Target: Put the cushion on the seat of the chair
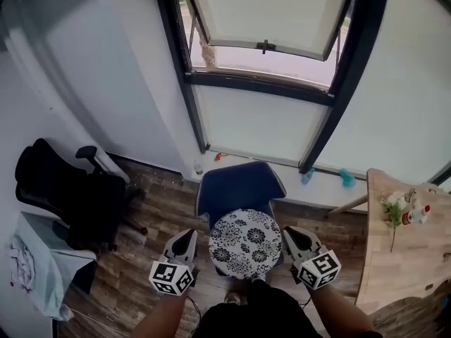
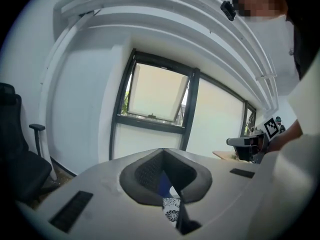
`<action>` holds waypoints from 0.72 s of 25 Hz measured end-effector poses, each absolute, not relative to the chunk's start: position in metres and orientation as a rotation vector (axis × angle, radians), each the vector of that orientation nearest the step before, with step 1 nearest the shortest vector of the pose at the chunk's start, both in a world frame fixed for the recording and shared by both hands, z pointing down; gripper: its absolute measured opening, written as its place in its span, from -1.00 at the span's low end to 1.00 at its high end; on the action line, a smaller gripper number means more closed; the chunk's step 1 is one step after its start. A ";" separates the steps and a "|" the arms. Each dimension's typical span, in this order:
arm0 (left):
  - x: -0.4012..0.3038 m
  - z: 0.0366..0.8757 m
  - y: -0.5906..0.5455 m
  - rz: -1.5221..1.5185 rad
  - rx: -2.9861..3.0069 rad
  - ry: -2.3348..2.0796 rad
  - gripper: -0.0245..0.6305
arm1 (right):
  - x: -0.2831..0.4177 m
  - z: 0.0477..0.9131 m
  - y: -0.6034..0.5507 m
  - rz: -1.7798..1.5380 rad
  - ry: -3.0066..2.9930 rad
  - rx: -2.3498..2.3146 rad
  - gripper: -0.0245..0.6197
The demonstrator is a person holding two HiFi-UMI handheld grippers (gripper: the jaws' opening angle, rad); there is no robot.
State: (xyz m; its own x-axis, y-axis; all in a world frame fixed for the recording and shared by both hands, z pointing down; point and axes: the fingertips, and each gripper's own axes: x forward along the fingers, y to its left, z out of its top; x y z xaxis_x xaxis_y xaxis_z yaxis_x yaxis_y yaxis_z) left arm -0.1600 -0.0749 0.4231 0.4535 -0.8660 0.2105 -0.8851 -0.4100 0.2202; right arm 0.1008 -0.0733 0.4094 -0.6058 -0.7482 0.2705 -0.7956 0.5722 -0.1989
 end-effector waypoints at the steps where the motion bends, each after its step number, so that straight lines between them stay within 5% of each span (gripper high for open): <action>1: -0.161 0.414 -0.072 0.081 2.419 -1.520 -0.92 | 0.101 0.404 -0.074 0.439 -2.656 1.298 -0.81; 18: -0.161 0.389 -0.068 0.126 2.498 -1.548 -0.92 | 0.101 0.370 -0.087 0.320 -2.659 1.364 -0.85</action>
